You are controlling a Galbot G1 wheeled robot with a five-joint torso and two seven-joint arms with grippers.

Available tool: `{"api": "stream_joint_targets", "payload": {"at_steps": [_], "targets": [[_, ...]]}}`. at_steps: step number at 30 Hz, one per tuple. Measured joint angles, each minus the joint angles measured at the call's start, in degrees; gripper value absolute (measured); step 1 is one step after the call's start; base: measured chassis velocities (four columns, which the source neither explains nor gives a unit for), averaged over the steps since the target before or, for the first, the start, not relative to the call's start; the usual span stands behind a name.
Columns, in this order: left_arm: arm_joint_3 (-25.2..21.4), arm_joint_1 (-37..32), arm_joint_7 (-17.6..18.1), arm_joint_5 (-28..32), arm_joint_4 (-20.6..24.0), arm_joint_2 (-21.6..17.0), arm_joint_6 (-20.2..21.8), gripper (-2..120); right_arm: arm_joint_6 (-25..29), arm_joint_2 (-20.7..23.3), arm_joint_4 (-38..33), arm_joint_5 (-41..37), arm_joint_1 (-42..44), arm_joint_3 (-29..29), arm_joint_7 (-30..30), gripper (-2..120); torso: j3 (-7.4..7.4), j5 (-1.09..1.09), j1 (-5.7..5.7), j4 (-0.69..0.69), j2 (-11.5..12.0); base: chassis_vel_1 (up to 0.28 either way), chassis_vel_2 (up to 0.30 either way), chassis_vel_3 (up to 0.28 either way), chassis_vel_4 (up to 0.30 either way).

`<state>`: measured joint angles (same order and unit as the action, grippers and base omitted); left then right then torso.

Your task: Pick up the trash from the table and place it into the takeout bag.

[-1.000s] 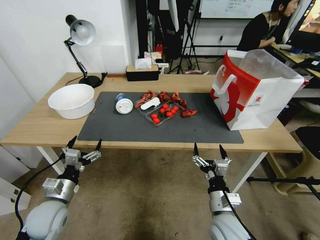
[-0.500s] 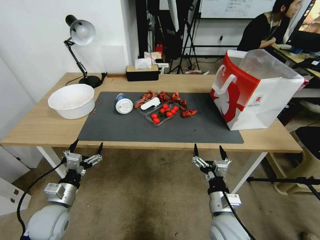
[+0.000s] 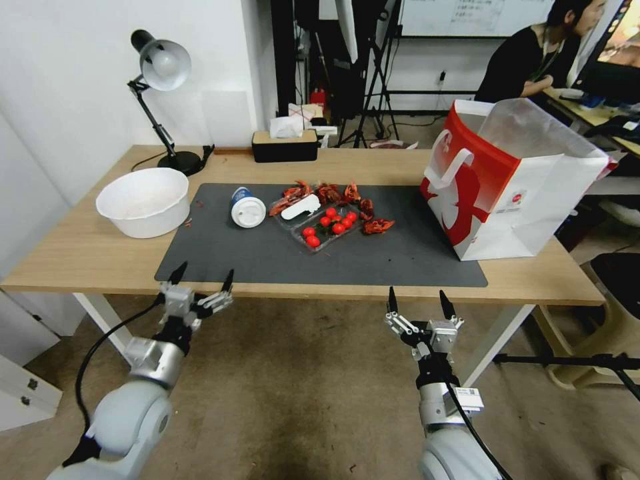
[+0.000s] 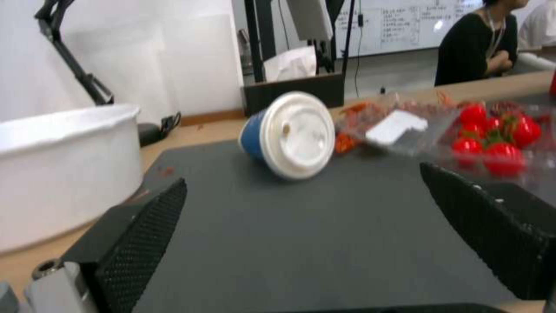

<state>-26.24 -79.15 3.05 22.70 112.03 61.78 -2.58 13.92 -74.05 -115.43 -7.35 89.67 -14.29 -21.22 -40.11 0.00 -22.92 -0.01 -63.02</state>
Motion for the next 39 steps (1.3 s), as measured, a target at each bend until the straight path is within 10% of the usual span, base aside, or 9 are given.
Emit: {"api": "stream_joint_targets", "payload": {"at_steps": [18,39], "targets": [[8.4,15.3,6.8,11.6,-4.9,-2.5,10.4,100,-0.7,-0.5,0.0,0.2,-0.4,-0.1,-0.1,100,0.00,-0.02,0.00,0.01,0.0,0.000,0.000,0.000,0.000],[18.7,34.6,23.9,23.4,-14.2,0.5,22.0,100,-1.1,-0.7,-0.1,0.2,-0.6,-0.6,-0.3,100,0.00,0.00,0.00,0.01,0.0,0.000,0.000,0.000,0.000]]}}
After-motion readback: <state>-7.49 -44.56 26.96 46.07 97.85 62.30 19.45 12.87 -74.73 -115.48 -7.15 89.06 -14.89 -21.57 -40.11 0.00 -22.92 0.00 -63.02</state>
